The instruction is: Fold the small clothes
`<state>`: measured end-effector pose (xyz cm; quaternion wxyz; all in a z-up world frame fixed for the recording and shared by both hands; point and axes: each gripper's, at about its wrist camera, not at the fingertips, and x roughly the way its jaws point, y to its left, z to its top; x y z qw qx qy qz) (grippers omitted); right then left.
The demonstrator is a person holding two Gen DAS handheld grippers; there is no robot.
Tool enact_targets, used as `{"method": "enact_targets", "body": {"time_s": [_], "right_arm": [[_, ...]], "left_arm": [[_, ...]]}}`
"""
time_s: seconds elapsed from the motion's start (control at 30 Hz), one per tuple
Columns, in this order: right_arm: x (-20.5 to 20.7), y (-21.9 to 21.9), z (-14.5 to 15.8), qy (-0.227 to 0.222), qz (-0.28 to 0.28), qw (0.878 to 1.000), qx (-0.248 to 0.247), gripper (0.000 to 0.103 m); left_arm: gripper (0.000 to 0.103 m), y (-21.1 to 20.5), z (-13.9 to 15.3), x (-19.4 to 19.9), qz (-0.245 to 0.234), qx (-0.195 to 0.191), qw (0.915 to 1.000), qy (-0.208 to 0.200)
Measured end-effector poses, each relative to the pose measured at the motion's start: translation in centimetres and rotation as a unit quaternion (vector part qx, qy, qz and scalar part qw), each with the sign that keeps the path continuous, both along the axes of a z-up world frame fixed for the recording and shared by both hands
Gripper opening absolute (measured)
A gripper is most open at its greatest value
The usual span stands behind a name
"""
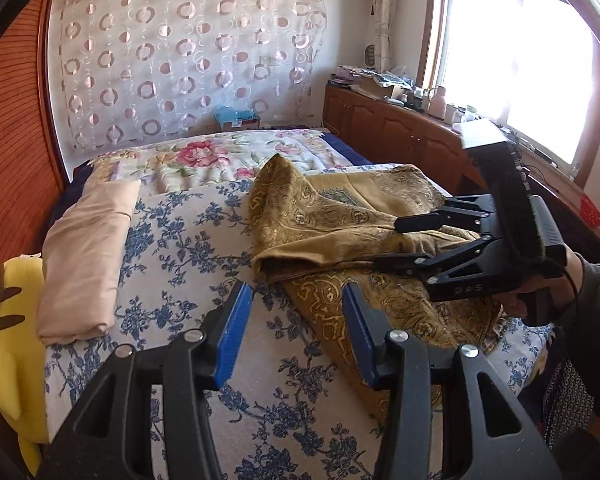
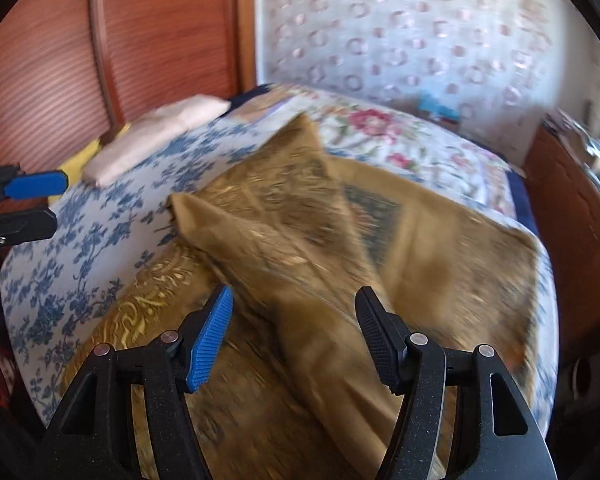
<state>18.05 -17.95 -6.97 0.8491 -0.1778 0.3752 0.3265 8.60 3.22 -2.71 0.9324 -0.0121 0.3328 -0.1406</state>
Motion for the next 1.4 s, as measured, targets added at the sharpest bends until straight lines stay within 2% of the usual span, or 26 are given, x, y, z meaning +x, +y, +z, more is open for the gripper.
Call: {"method": "enact_targets", "body": {"time_s": [0.13,0.2,0.23,0.27,0.3,0.33,0.4,0.57,0.67,0.77,0.8,0.83,0.9,0.93,0.97,1.07,1.17,1.4], "right_arm": [[0.6,1.9,-1.6,0.005,0.01,0.999,-0.04,0.065],[0.8,2.0,-2.5,0.008,0.016,0.998,-0.057,0.058],[0.9,1.8,-2.7,0.012,0.023,0.998,-0.055,0.044],[1.0,1.7,-2.6,0.019,0.031,0.998,-0.046,0.023],[1.0,1.3,-2.3,0.019,0.031,0.999,-0.037,0.009],[1.0,0.9,-1.9,0.013,0.026,0.999,-0.031,0.005],[1.4,-1.0,-0.1,0.015,0.014,1.0,0.021,0.004],[3.8,-7.1,3.9,-0.018,-0.076,0.995,0.064,0.003],[6.6,-11.5,4.3,-0.003,-0.142,0.987,0.07,0.003],[9.2,-15.2,3.3,0.005,-0.214,0.976,0.033,0.003],[9.6,-15.7,3.1,0.01,-0.224,0.974,0.026,0.006],[10.0,-16.1,2.8,0.015,-0.228,0.973,0.016,0.014],[9.5,-17.1,2.9,-0.009,-0.237,0.971,0.005,0.024],[9.2,-17.5,3.0,-0.012,-0.236,0.972,0.005,0.035],[8.7,-17.8,3.1,-0.013,-0.233,0.972,0.008,0.037],[7.6,-17.6,2.9,-0.006,-0.207,0.978,0.015,0.039],[6.9,-16.6,1.4,0.024,-0.188,0.982,-0.005,0.039],[0.8,-17.3,-0.2,0.049,-0.165,0.985,0.035,0.039]], "left_arm": [[0.046,0.4,-0.6,0.0,0.002,-0.008,1.0,0.004],[0.046,0.4,-0.8,0.0,0.001,-0.01,0.9999,0.005],[0.046,0.5,-0.9,0.0,0.002,-0.011,0.9999,0.006],[0.046,0.4,-0.9,0.0,0.002,-0.013,0.9999,0.006],[0.046,0.5,-1.0,-0.1,0.001,-0.014,0.9999,0.006],[0.046,0.5,-1.1,0.0,0.001,-0.016,0.9999,0.007],[0.046,0.4,-1.2,0.1,-0.001,-0.017,0.9998,0.008],[0.046,-0.3,-1.4,0.1,-0.008,-0.017,0.9998,0.01],[0.046,-0.6,-1.5,0.2,-0.012,-0.018,0.9997,0.011],[0.046,-1.1,-1.8,0.2,-0.017,-0.018,0.9996,0.013],[0.046,-1.2,-1.8,0.2,-0.019,-0.017,0.9996,0.014],[0.046,-1.4,-1.9,0.3,-0.021,-0.016,0.9995,0.015],[0.046,-1.8,-2.1,0.1,-0.026,-0.014,0.9994,0.017],[0.046,-1.9,-2.1,0.2,-0.027,-0.013,0.9994,0.017],[0.046,-2.1,-2.2,0.1,-0.028,-0.014,0.9993,0.019],[0.046,-2.5,-2.4,0.2,-0.029,-0.013,0.9992,0.022],[0.046,-2.8,-2.2,0.0,-0.032,-0.016,0.9991,0.022],[0.046,-4.0,-2.5,-0.5,-0.046,-0.016,0.9985,0.025]]}}
